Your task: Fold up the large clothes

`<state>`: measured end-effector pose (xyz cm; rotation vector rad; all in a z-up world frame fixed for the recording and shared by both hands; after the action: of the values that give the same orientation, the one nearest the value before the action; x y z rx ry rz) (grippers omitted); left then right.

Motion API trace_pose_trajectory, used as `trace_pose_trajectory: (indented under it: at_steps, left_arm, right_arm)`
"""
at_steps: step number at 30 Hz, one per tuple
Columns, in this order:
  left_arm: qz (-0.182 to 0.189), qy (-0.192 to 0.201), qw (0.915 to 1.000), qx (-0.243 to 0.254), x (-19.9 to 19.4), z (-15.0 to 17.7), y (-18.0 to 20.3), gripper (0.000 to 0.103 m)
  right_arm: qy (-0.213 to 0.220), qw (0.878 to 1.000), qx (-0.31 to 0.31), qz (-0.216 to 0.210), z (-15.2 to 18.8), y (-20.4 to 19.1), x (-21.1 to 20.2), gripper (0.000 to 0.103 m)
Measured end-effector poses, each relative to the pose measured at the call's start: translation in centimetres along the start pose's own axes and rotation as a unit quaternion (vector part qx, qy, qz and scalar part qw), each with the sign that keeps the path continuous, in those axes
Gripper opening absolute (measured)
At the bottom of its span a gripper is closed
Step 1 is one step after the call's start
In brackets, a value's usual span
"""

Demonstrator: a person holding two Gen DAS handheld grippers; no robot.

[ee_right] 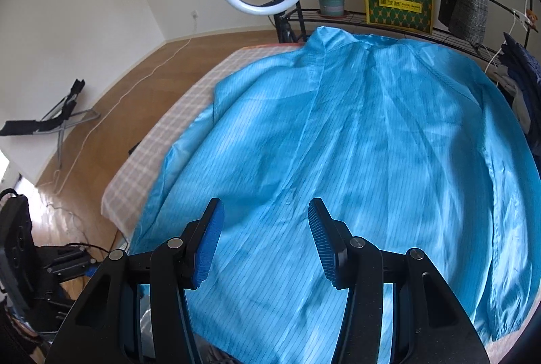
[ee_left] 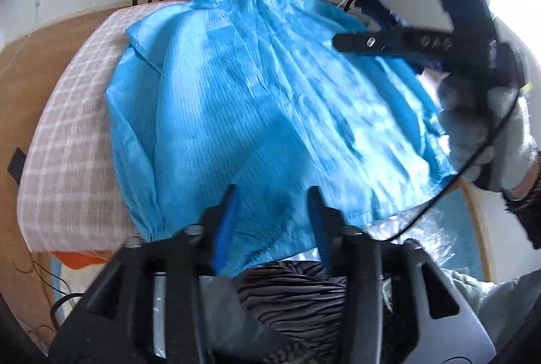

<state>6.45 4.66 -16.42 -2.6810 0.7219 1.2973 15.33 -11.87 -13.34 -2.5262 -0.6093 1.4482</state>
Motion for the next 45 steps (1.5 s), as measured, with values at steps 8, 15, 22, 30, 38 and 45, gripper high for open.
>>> trace_pose_trajectory:
  at_steps: [8, 15, 22, 30, 38, 45]
  left_arm:
    - [-0.036, 0.032, 0.9868, -0.155, -3.1, 2.4, -8.3, 0.045]
    - [-0.080, -0.001, 0.9794, -0.185, 2.0, -0.6, -13.0, 0.045]
    - [-0.014, -0.018, 0.9745, -0.223, 7.3, -2.7, -16.0, 0.040]
    - [-0.103, -0.112, 0.9689, -0.195, 7.5, 0.1, -18.8, 0.037]
    - [-0.067, -0.057, 0.9698, -0.227, 2.4, 1.9, -19.5, 0.037]
    - [-0.077, -0.086, 0.9707, -0.210, 3.2, 3.1, -17.3, 0.037]
  right_arm:
    - [-0.036, 0.997, -0.059, -0.028, 3.1, -3.4, 2.1, 0.051]
    - [-0.068, 0.993, -0.095, 0.013, 6.1, -4.3, 5.6, 0.051]
    - [-0.101, 0.992, -0.071, 0.038, 7.1, -2.2, 7.3, 0.051]
    - [-0.110, 0.990, -0.078, 0.046, 7.9, -2.3, 7.8, 0.051]
    - [-0.126, 0.991, -0.036, 0.006, 7.5, -1.6, 7.6, 0.051]
    - [-0.147, 0.988, -0.037, -0.010, 8.3, -3.6, 9.3, 0.050]
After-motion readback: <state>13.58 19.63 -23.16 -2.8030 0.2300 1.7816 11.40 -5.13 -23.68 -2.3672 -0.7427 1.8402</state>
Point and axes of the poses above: each gripper's, at about its wrist camera, not at the fingertips, and x roughly the way its jaws point, y to its right, z to its underside, the point moved 3 cm from there along x, roughly the way its jaws point, and after that the axes turned 14 degrees about x, right-handed, at the moved point
